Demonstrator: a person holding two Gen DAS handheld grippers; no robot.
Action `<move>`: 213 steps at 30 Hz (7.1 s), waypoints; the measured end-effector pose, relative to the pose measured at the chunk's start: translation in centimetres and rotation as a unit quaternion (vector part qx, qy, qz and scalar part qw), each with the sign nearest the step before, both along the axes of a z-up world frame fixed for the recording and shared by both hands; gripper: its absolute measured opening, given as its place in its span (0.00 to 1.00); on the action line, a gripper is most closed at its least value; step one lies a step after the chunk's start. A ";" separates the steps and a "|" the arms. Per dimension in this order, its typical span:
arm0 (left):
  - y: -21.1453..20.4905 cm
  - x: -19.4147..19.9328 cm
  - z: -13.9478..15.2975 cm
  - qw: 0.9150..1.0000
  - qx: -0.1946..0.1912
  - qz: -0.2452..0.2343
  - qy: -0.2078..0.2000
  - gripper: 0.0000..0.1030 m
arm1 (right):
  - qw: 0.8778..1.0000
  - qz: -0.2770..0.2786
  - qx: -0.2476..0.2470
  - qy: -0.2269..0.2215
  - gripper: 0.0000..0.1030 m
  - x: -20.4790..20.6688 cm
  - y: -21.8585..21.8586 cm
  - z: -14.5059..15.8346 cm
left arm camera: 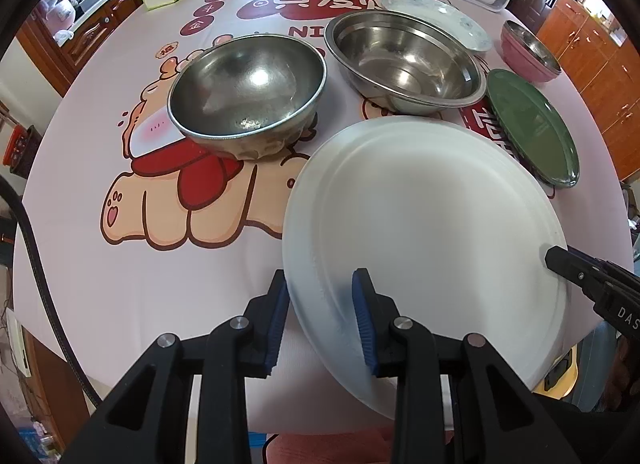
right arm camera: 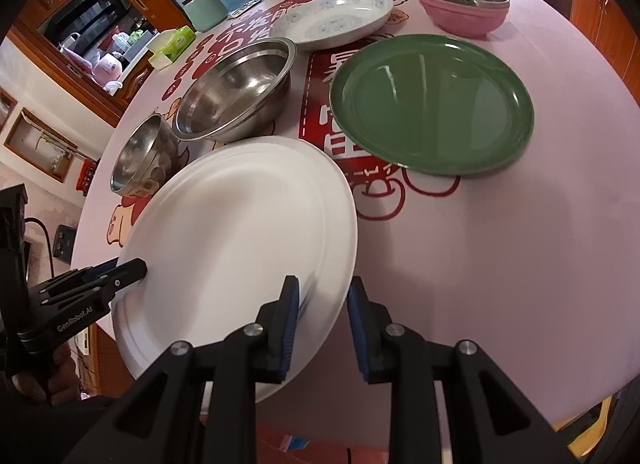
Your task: Organize plates and bowls
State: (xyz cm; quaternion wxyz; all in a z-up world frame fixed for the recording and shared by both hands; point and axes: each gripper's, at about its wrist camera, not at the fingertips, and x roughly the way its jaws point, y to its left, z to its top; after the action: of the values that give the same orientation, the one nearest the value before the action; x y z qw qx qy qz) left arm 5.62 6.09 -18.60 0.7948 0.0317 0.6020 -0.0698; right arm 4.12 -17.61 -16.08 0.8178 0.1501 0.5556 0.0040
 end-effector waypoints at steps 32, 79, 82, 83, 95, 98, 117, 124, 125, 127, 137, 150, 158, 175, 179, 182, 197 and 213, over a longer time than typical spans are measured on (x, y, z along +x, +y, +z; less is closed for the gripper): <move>-0.1 -2.9 -1.4 0.999 -0.014 0.043 0.025 0.29 | 0.999 0.046 0.007 -0.004 0.29 -0.9 0.1 -0.5; -1.3 4.2 10.4 0.995 -0.056 0.028 -0.074 0.32 | 0.994 -0.042 -0.015 -0.096 0.35 2.6 -7.1 6.9; -2.0 6.0 11.8 0.995 -0.051 0.013 -0.089 0.33 | 0.993 -0.045 -0.016 -0.107 0.35 4.1 -7.5 7.9; -2.3 6.8 12.2 0.995 -0.051 0.007 -0.091 0.33 | 0.993 -0.047 -0.017 -0.110 0.35 4.6 -7.5 8.1; -4.6 15.4 14.2 0.995 -0.033 -0.025 -0.091 0.34 | 0.989 -0.060 -0.021 -0.134 0.35 10.6 -9.3 10.0; -4.8 17.5 13.9 0.995 -0.039 -0.024 -0.083 0.34 | 0.989 -0.061 -0.022 -0.136 0.35 12.0 -9.6 10.0; -6.8 26.4 9.7 0.993 -0.095 -0.025 -0.063 0.34 | 0.990 -0.081 0.022 -0.112 0.35 19.6 -11.1 6.1; -7.9 28.2 6.5 0.992 -0.114 -0.033 -0.046 0.34 | 0.991 -0.079 0.052 -0.095 0.35 20.8 -11.7 3.4; -8.1 28.4 6.0 0.992 -0.116 -0.034 -0.042 0.34 | 0.991 -0.079 0.059 -0.095 0.35 20.9 -11.8 3.2; -8.5 28.7 5.0 0.991 -0.120 -0.037 -0.037 0.34 | 0.989 -0.082 0.074 -0.095 0.35 21.1 -12.0 2.4; -10.2 30.4 0.5 0.992 -0.120 -0.046 -0.003 0.34 | 0.985 -0.100 0.095 -0.103 0.35 21.9 -12.7 0.0; -10.5 31.6 -2.6 0.991 -0.129 -0.037 0.021 0.34 | 0.987 -0.085 0.075 -0.117 0.27 22.8 -12.4 -1.1; -10.9 31.9 -4.0 0.990 -0.131 -0.028 0.035 0.26 | 0.987 -0.089 0.073 -0.109 0.17 23.0 -12.7 -1.9; -11.8 32.2 -5.1 0.989 -0.142 -0.030 0.037 0.15 | 0.987 -0.087 0.066 -0.115 0.17 23.2 -12.5 -2.2; -11.8 32.2 -5.1 0.989 -0.143 -0.030 0.035 0.14 | 0.989 -0.078 0.052 -0.111 0.17 23.4 -12.2 -2.0; -11.8 32.2 -5.1 0.989 -0.138 -0.034 0.033 0.14 | 0.990 -0.076 0.055 -0.109 0.17 23.4 -12.3 -2.0; -12.2 31.5 -4.0 0.992 -0.116 -0.055 0.008 0.14 | 0.987 -0.080 0.066 -0.123 0.16 23.0 -12.5 -1.6; -11.7 29.8 -0.1 0.988 -0.135 -0.061 -0.036 0.14 | 0.981 -0.073 0.064 -0.168 0.16 21.7 -12.3 1.4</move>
State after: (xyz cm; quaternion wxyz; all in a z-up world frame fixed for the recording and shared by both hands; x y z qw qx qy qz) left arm 35.47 -5.60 -18.65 0.8074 -0.0368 0.5547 -0.1977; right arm 25.82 -29.89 -14.66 0.8862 0.2400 0.3962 0.0048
